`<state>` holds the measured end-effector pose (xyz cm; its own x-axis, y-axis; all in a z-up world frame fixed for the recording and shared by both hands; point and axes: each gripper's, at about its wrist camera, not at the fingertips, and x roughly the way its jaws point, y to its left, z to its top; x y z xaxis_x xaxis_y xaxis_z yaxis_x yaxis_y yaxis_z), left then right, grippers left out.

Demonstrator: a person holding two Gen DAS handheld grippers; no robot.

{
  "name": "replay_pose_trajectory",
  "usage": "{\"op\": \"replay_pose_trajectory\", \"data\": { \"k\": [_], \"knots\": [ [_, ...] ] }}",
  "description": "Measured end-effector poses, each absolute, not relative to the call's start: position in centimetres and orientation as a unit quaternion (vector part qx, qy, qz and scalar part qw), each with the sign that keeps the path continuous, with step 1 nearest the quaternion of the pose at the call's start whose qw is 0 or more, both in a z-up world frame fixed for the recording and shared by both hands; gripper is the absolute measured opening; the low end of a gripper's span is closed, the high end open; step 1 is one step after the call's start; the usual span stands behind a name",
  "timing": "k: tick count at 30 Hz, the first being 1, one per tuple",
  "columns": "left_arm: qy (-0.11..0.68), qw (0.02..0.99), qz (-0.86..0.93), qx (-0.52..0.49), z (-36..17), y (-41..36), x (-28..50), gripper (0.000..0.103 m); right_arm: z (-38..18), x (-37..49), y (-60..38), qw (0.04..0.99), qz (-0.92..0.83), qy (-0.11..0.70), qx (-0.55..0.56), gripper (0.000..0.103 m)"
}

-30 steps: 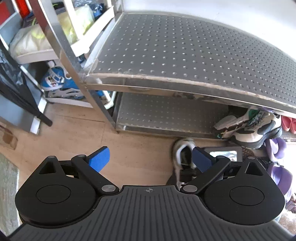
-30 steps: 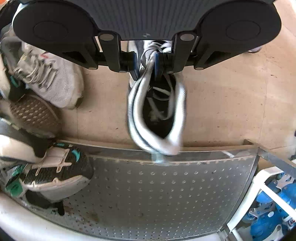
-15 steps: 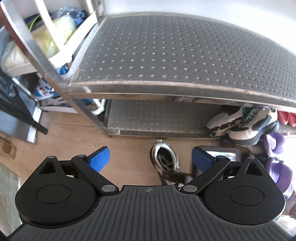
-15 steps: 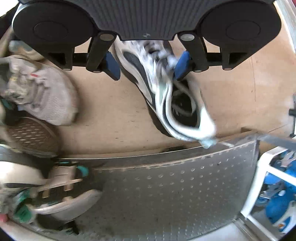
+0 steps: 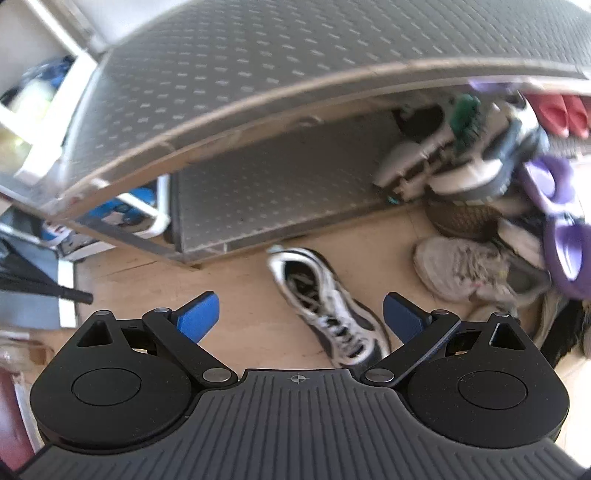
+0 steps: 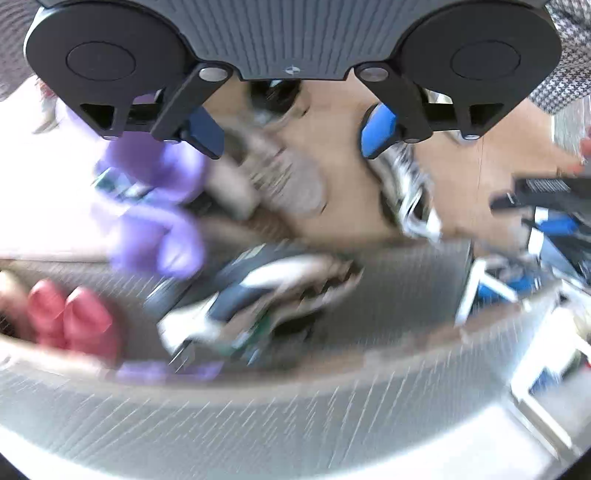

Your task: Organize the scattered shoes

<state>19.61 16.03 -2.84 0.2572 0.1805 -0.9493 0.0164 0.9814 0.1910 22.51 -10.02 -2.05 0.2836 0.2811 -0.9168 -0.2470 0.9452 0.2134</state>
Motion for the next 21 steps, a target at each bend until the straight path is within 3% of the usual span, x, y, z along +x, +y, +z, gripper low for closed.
{"op": "replay_pose_trajectory", "data": {
  "k": [3, 7, 15, 21],
  "knots": [
    [0.623, 0.775, 0.038, 0.095, -4.4, 13.6, 20.5, 0.099, -2.9, 23.0, -12.8, 0.828, 0.129, 0.545, 0.033, 0.083],
    [0.637, 0.762, 0.01, 0.114, -6.1, 10.4, 21.9, 0.099, -3.6, 25.4, -14.3, 0.802, 0.096, 0.582, 0.095, 0.078],
    [0.585, 0.786, -0.039, 0.196, -8.9, 7.8, 24.7, 0.099, -2.1, 26.2, -15.8, 0.799, 0.119, 0.574, 0.131, 0.083],
    [0.594, 0.789, -0.024, 0.157, -10.9, 10.0, 26.6, 0.089, -1.9, 26.0, -16.6, 0.79, 0.123, 0.579, 0.16, 0.083]
  ]
}}
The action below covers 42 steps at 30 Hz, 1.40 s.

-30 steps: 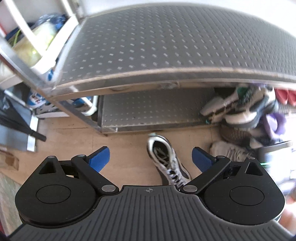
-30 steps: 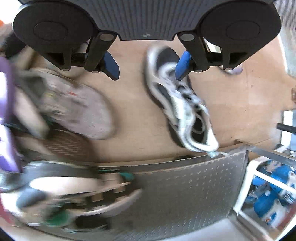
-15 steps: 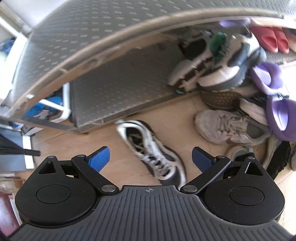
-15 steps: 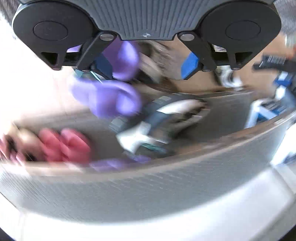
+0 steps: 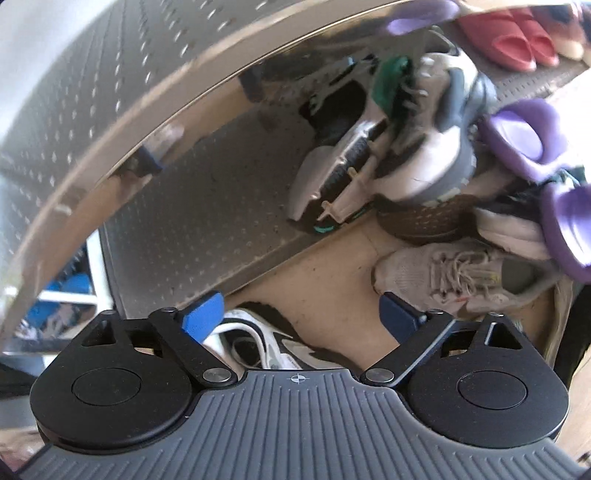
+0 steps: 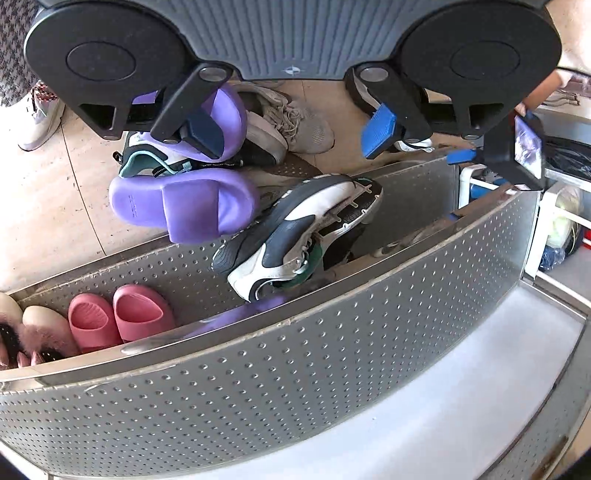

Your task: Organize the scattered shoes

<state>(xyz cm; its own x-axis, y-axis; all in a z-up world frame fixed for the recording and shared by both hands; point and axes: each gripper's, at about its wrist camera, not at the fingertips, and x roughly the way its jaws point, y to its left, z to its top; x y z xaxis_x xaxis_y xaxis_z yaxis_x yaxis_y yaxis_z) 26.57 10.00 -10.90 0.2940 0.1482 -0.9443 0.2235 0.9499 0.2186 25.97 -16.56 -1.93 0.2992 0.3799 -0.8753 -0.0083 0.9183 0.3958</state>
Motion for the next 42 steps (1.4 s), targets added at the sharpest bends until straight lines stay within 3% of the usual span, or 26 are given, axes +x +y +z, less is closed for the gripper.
{"op": "replay_pose_trajectory", "data": {
  "k": [5, 8, 12, 22, 32, 38, 42],
  "knots": [
    [0.547, 0.821, -0.035, 0.159, -12.0, 11.3, 27.0, 0.077, -1.6, 25.8, -17.1, 0.785, 0.119, 0.581, 0.18, 0.084],
    [0.52, 0.835, -0.042, 0.173, -12.8, 11.6, 27.5, 0.078, -1.4, 25.6, -17.1, 0.78, 0.124, 0.584, 0.187, 0.084],
    [0.518, 0.835, -0.042, 0.182, -14.4, 11.4, 29.0, 0.088, -1.5, 25.6, -17.0, 0.779, 0.126, 0.587, 0.181, 0.084],
    [0.488, 0.799, -0.077, 0.344, -19.0, 7.5, 29.5, 0.089, -2.3, 26.1, -17.4, 0.772, 0.114, 0.597, 0.184, 0.085],
    [0.475, 0.789, -0.085, 0.38, -20.4, 4.9, 31.4, 0.089, -2.7, 26.2, -17.1, 0.767, 0.116, 0.606, 0.178, 0.085],
    [0.531, 0.769, -0.119, 0.337, -19.0, 5.0, 27.9, 0.091, -2.3, 26.2, -18.7, 0.772, 0.1, 0.598, 0.19, 0.086],
    [0.573, 0.756, -0.183, 0.259, -17.2, 4.7, 24.3, 0.08, -1.4, 25.7, -20.0, 0.779, 0.095, 0.583, 0.211, 0.088]
  ]
}}
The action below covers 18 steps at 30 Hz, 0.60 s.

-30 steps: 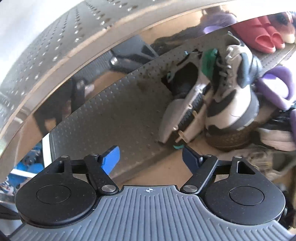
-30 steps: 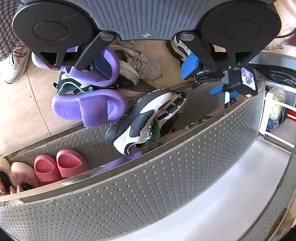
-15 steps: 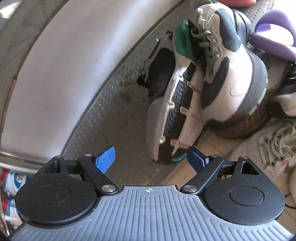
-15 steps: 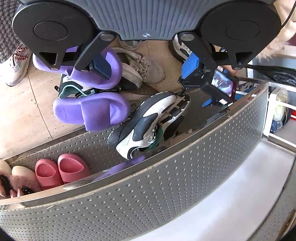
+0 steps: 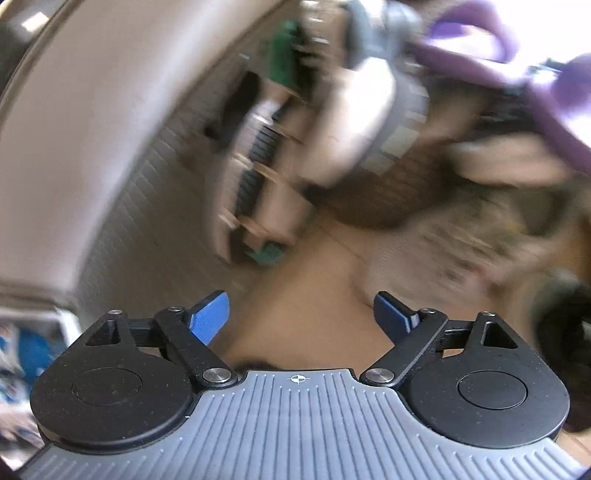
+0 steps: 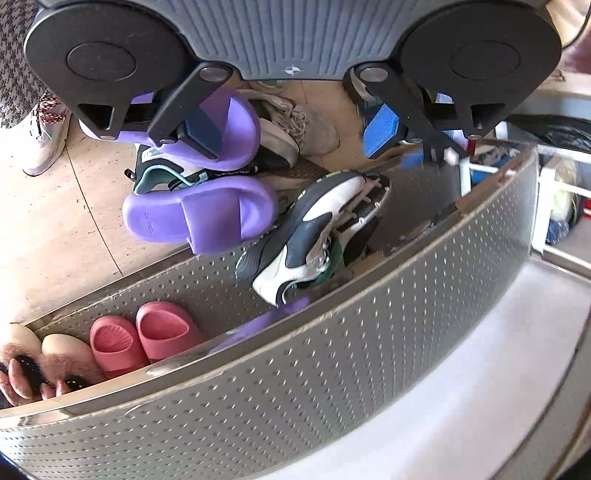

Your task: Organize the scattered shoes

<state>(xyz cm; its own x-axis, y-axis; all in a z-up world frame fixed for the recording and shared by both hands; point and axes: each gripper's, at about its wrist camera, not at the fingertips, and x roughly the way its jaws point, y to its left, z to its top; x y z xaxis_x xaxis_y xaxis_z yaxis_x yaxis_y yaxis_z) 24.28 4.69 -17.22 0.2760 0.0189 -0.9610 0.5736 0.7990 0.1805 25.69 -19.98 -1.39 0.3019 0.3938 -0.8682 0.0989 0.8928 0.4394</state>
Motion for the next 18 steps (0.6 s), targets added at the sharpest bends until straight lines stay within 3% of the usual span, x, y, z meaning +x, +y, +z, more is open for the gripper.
{"op": "replay_pose_trajectory", "data": {
  "k": [4, 11, 14, 18],
  "knots": [
    [0.602, 0.763, -0.207, 0.112, -15.8, 1.9, 23.6, 0.082, -0.7, 25.0, -21.0, 0.777, 0.093, 0.572, 0.247, 0.088],
    [0.622, 0.771, -0.023, -0.135, -16.8, 1.4, 26.6, 0.083, -0.5, 24.7, -21.6, 0.776, 0.095, 0.571, 0.249, 0.088],
    [0.607, 0.769, 0.019, -0.198, -17.9, 1.8, 27.1, 0.083, -0.4, 24.9, -22.2, 0.775, 0.094, 0.568, 0.263, 0.088],
    [0.62, 0.769, 0.04, -0.152, -20.1, -0.2, 29.2, 0.084, 0.0, 24.9, -22.3, 0.776, 0.098, 0.562, 0.268, 0.089]
  ]
}}
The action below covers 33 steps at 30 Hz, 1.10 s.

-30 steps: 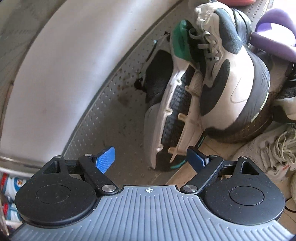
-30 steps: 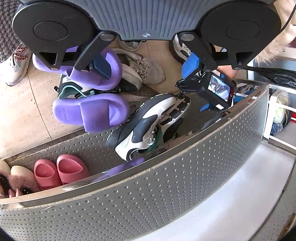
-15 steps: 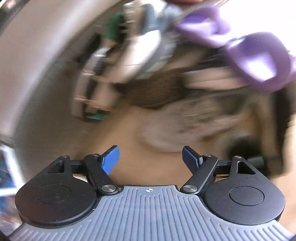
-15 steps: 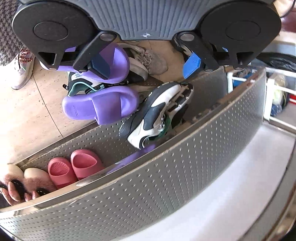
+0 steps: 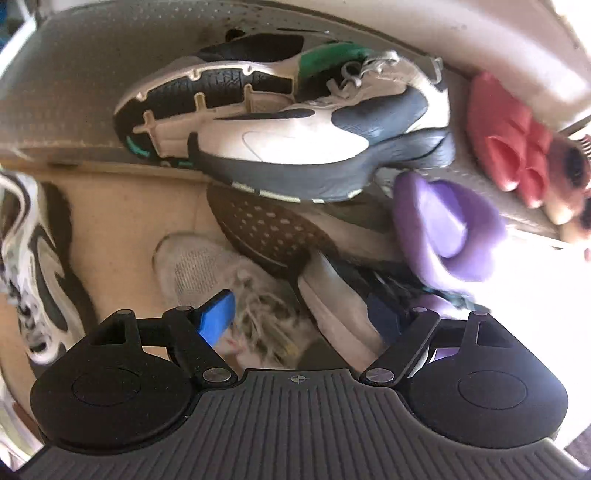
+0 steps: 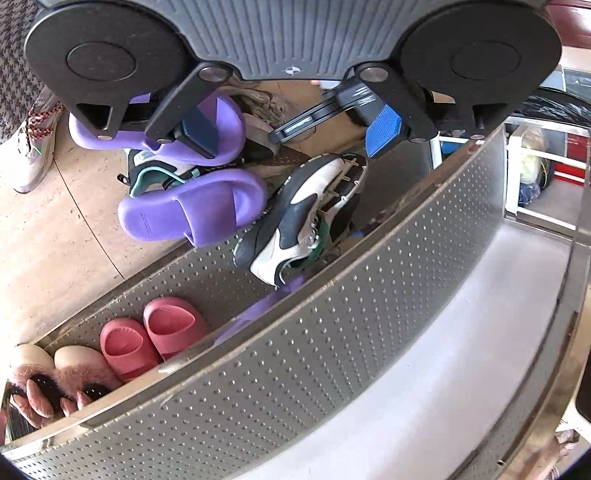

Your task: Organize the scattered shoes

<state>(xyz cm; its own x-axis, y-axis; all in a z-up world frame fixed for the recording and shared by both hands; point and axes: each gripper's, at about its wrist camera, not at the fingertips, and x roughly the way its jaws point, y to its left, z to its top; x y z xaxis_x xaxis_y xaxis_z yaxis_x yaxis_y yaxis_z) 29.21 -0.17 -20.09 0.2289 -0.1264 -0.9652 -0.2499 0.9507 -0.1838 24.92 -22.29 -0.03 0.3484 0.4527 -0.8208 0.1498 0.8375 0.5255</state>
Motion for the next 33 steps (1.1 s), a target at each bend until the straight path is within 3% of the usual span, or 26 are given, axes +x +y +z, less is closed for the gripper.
{"op": "replay_pose_trajectory", "data": {
  "k": [2, 4, 8, 12, 13, 14, 17, 20, 21, 22, 28, 31, 33],
  "knots": [
    [0.62, 0.768, 0.028, -0.157, -20.8, -0.8, 29.4, 0.085, 0.0, 25.0, -22.1, 0.776, 0.1, 0.563, 0.267, 0.089],
    [0.622, 0.765, -0.008, -0.166, -21.6, -1.9, 29.8, 0.064, 0.0, 24.9, -21.8, 0.774, 0.104, 0.565, 0.268, 0.089],
    [0.618, 0.777, -0.033, -0.116, -20.1, -3.0, 29.4, 0.055, -0.2, 25.0, -21.4, 0.774, 0.104, 0.568, 0.259, 0.089],
    [0.588, 0.787, -0.106, -0.153, -15.6, -2.6, 27.0, 0.039, -0.3, 25.0, -21.7, 0.776, 0.097, 0.566, 0.262, 0.089],
    [0.592, 0.785, -0.126, -0.129, -14.8, -3.3, 25.8, 0.014, -0.2, 24.9, -21.9, 0.777, 0.095, 0.564, 0.263, 0.089],
    [0.596, 0.782, -0.146, -0.105, -14.0, -4.0, 24.6, 0.0, -0.1, 24.9, -22.2, 0.779, 0.09, 0.56, 0.267, 0.089],
    [0.641, 0.748, -0.165, -0.053, -14.3, -5.4, 21.5, 0.006, 0.3, 24.8, -23.5, 0.786, 0.069, 0.546, 0.281, 0.089],
    [0.67, 0.729, -0.137, 0.001, -15.5, -5.0, 18.5, 0.025, 0.4, 24.6, -24.4, 0.787, 0.056, 0.538, 0.296, 0.089],
    [0.671, 0.731, -0.125, 0.001, -15.5, -4.6, 18.2, 0.039, 0.4, 24.5, -24.6, 0.788, 0.054, 0.536, 0.299, 0.089],
    [0.66, 0.744, -0.104, -0.012, -15.1, -3.3, 18.2, 0.05, 0.4, 24.4, -24.6, 0.788, 0.053, 0.535, 0.3, 0.089],
    [0.551, 0.834, -0.011, -0.022, -12.5, 2.9, 20.2, 0.075, 0.2, 23.8, -24.3, 0.78, 0.062, 0.544, 0.301, 0.089],
    [0.478, 0.876, 0.023, 0.052, -11.8, 4.6, 21.7, 0.09, 0.1, 23.8, -24.0, 0.778, 0.067, 0.548, 0.3, 0.089],
    [0.461, 0.882, 0.029, 0.094, -10.9, 4.5, 22.4, 0.091, 0.1, 23.8, -23.7, 0.778, 0.071, 0.549, 0.298, 0.089]
  ]
}}
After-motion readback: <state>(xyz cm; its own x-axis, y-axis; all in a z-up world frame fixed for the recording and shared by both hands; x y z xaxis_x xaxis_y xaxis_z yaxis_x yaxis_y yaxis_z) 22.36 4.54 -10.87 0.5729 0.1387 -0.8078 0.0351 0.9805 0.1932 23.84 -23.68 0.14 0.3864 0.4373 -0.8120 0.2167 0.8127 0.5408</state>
